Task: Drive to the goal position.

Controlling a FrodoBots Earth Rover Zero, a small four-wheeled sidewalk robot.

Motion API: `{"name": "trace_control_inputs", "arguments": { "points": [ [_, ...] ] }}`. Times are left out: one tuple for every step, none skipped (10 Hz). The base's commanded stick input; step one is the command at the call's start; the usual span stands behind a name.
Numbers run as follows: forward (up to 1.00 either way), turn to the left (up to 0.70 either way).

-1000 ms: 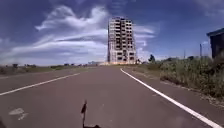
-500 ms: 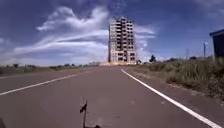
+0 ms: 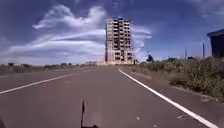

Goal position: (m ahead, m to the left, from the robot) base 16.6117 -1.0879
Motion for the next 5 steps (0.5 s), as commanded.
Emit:
{"name": "trace_control_inputs", "arguments": {
  "points": [
    [1.00,0.00],
    [1.00,0.00],
    [1.00,0.00],
    [1.00,0.00],
    [1.00,0.00]
  ]
}}
